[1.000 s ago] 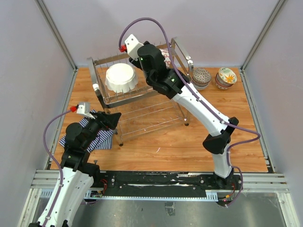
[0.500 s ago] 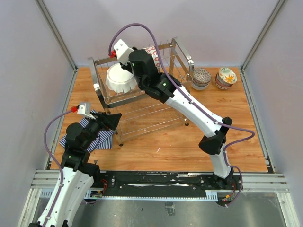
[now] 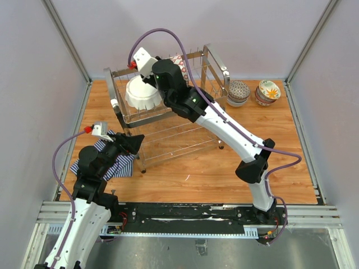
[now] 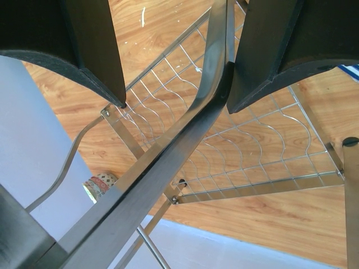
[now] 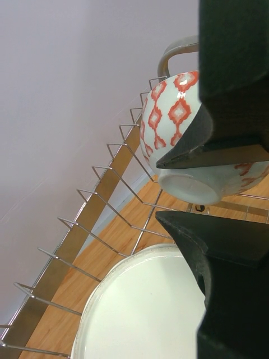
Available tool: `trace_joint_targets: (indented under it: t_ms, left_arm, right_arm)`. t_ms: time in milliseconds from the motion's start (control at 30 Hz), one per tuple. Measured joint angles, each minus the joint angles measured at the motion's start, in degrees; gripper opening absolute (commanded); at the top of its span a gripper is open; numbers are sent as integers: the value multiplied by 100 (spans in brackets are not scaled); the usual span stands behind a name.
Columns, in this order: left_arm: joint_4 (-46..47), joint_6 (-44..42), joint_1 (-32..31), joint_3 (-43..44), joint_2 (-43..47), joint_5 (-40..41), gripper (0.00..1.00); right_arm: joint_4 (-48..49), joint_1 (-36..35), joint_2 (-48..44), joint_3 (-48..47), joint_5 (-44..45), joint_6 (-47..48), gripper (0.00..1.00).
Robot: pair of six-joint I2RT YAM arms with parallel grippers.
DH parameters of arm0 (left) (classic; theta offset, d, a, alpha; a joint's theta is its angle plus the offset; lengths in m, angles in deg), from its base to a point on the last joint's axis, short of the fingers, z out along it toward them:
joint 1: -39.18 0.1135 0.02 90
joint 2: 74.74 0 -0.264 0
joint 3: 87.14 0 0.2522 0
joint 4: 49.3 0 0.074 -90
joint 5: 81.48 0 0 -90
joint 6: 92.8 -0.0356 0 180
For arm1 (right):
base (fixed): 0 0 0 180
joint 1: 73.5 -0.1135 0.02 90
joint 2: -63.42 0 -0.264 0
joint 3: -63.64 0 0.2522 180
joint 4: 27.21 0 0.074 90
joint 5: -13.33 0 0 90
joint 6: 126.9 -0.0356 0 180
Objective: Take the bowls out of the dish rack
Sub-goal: Adjust the bowl in the dish rack.
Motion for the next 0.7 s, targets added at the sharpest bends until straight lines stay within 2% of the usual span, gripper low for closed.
trace_joint_targets:
  t_ms: [700]
  left_arm:
    - [0,2,0,-7,22,2,77]
  right_arm:
    - [13,0,-2,33,-278,-192,37]
